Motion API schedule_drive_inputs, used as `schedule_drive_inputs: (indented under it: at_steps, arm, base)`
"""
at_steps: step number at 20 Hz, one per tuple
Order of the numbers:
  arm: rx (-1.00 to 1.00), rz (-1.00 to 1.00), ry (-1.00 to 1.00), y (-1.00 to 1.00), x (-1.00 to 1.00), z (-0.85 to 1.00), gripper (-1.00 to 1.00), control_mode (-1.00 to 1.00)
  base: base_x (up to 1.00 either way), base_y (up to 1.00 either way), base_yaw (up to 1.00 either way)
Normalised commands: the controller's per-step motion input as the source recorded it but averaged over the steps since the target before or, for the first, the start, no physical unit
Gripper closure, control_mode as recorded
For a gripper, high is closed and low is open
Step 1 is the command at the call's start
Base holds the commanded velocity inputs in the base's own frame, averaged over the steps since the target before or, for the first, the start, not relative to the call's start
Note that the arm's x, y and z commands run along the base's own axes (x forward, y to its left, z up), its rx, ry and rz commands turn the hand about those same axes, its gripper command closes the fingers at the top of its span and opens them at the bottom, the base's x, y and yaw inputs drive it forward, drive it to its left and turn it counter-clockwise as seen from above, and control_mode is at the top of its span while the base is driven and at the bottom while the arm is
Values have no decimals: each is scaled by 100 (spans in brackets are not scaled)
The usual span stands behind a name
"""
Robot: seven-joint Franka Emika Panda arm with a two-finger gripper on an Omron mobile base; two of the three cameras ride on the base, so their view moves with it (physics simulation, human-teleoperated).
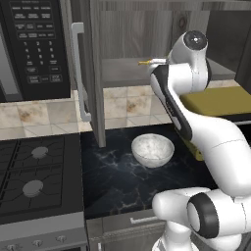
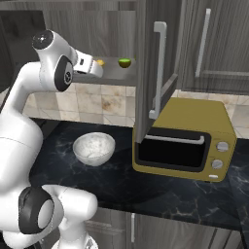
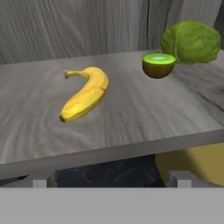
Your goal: Open the cabinet. Pick the banana and kiwi from the cabinet and place them into the bowl. Then close the cabinet.
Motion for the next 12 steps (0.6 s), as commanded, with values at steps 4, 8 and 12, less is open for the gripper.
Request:
schedule_drive_inputs:
  at_steps: [4,8,12]
  arm:
    - [0,0,0,0,25,0,-100,-100]
    - [0,0,0,2,26,0,-100,-100]
    - [0,0,0,6,25,0,-100,-100]
  base:
    - [0,0,0]
    - [0,0,0]
    - [0,0,0]
